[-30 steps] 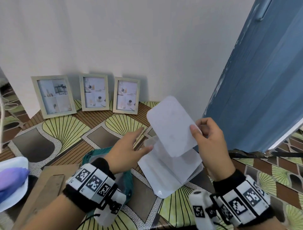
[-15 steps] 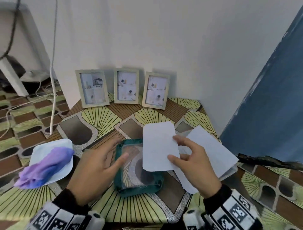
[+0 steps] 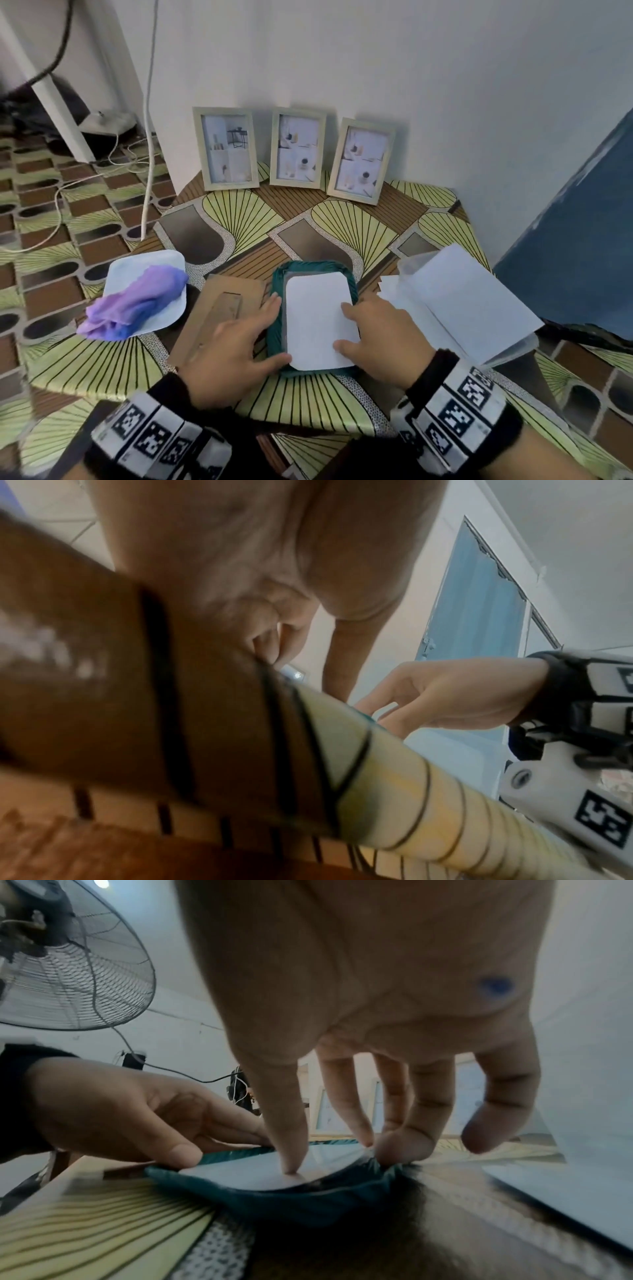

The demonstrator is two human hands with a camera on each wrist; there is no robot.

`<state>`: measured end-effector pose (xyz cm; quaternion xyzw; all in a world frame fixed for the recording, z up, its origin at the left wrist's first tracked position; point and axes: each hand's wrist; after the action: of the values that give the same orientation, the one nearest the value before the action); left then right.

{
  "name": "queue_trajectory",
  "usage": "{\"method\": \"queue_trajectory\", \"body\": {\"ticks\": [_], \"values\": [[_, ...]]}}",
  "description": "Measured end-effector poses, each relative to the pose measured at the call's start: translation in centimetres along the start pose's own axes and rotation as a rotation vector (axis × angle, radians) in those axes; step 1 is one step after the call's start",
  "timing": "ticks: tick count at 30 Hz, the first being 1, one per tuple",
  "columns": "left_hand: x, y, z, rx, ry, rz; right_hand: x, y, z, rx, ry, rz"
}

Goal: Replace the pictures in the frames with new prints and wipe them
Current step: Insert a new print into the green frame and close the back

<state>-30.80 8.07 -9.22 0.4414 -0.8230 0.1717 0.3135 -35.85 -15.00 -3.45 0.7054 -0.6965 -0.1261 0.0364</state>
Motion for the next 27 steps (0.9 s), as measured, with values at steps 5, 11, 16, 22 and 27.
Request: {"method": "queue_trajectory", "body": {"ticks": [5, 11, 16, 22, 27], "values": [[0.0, 0.2, 0.2, 0.023, 0.094, -0.02, -0.7, -0.9, -0.2, -0.035, 0.118, 0.02], [0.2, 0.1, 0.1, 0.029, 0.18, -0.039, -1.3, -1.9, -0.6, 0.005, 0.227, -0.016], [0.2, 0.0, 0.0, 0.024, 0.167, -0.033, -1.7, -2.8, -0.8, -0.011, 0.173, -0.12], [0.4, 0.1, 0.1, 0.037, 0.151, -0.058, -1.5, -2.4, -1.0, -0.016, 0.158, -0.103], [0.5, 0.0, -0.1, 0.046, 0.18, -0.071, -1.2, -2.3, -0.8, -0.009, 0.189, -0.106]]}}
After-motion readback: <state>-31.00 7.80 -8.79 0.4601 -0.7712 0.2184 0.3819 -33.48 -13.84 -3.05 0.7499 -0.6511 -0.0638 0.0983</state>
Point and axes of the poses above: each hand's wrist, its own y-axis away from the middle knuckle, its own z-axis out of the palm, x = y × z, and after that the axes turned 3 degrees about y, right-handed
